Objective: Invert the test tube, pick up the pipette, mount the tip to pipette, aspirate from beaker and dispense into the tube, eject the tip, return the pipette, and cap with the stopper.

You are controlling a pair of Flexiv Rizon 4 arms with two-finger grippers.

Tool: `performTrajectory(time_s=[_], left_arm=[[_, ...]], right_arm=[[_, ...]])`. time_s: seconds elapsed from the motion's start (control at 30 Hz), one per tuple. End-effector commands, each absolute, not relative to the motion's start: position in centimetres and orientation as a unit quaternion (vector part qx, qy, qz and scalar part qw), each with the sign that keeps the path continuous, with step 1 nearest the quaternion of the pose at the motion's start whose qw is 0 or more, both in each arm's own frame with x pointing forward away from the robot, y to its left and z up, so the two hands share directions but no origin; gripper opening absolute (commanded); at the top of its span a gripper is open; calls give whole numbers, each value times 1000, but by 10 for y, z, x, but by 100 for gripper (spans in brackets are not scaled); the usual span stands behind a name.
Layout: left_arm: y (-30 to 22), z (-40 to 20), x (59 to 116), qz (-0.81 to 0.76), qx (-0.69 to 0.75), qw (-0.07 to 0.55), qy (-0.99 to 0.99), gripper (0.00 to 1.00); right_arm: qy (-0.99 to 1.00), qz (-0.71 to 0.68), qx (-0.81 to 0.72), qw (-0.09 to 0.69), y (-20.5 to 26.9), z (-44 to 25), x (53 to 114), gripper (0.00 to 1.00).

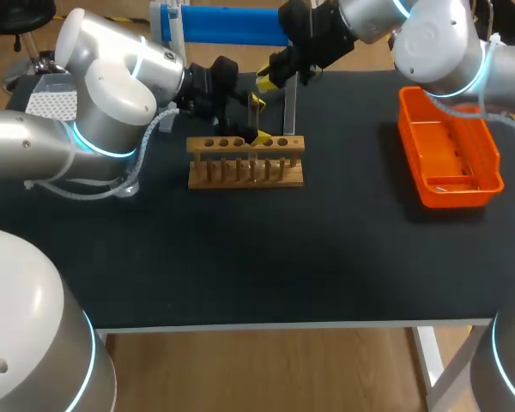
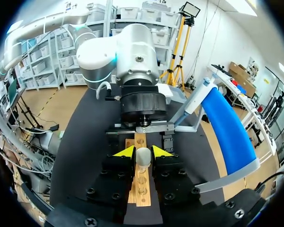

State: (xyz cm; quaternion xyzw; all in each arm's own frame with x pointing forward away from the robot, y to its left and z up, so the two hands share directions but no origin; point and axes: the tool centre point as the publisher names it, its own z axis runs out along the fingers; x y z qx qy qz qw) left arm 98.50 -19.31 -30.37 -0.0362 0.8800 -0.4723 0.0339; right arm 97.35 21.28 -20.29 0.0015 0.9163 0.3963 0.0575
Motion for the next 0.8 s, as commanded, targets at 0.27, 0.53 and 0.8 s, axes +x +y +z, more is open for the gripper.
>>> performTrajectory(time_s=[0.27, 0.53, 0.8], left_arm=[[-194, -302, 984, -462, -33, 35, 885, 100], [-196, -303, 985, -463, -28, 31, 885, 100], [-196, -303, 985, -463, -28, 31, 885, 100]], right_arm=[[917, 395, 0, 56, 214, -202, 974, 0], [917, 396, 0, 57, 215, -203, 975, 0], [918, 394, -1, 54, 216, -204, 975, 0]])
